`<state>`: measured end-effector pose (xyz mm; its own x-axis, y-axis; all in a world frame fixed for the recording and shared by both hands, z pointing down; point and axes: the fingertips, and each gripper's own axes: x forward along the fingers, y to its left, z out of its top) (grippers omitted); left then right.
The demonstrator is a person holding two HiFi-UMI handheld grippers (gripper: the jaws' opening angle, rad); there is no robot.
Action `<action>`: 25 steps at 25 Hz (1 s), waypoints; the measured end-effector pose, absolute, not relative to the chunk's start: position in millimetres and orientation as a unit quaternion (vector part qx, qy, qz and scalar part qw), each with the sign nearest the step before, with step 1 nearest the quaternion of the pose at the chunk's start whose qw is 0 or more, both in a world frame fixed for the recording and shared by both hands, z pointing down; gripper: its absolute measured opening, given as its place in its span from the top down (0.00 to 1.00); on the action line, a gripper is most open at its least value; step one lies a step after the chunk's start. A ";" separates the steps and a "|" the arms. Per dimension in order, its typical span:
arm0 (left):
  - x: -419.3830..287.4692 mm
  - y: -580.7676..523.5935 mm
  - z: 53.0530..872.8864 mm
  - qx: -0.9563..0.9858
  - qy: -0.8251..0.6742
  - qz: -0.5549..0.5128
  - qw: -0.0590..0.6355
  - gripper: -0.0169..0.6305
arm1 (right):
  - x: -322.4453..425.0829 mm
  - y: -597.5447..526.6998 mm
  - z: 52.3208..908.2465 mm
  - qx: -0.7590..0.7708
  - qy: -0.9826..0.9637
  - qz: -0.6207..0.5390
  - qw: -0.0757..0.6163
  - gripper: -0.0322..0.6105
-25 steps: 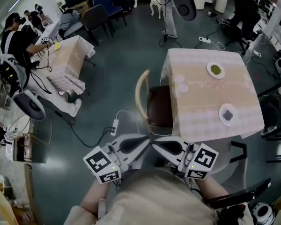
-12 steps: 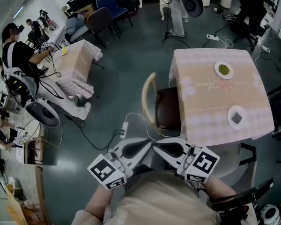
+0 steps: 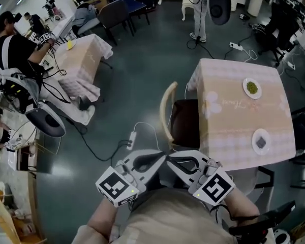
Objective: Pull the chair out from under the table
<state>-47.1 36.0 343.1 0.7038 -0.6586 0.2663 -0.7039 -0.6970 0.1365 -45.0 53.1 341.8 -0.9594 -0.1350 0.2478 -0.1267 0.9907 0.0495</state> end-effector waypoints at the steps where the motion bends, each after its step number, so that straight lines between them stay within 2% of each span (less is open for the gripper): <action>1: -53.6 30.3 343.2 0.918 -0.368 0.104 0.108 0.97 | -53.0 47.0 342.9 0.068 -0.988 -0.022 0.138 0.94; 9: -122.2 -18.5 345.4 0.935 -0.325 0.084 0.116 0.97 | -124.3 -1.6 341.5 0.082 -0.980 -0.025 0.178 0.94; 12: -149.1 -38.7 345.6 0.936 -0.309 0.053 0.158 0.97 | -148.3 -21.4 341.3 0.102 -0.977 -0.001 0.186 0.94; 15: -164.8 -51.0 352.4 0.941 -0.272 0.033 0.200 0.97 | -164.6 -32.8 344.9 0.127 -0.978 0.038 0.164 0.94; 20: -176.4 -65.3 350.8 0.957 -0.230 0.044 0.173 0.97 | -175.9 -48.5 348.1 0.170 -0.971 0.096 0.137 0.94; 25: -185.7 -81.8 353.1 0.960 -0.208 0.023 0.187 0.97 | -185.2 -52.8 363.5 0.196 -0.959 0.119 0.169 0.94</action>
<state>-185.7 -81.8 353.1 0.9122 -0.3911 0.1218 -0.4083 -0.8435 0.3491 -185.2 -52.8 363.5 -0.8661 -0.3347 0.3712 -0.4154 0.8951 -0.1620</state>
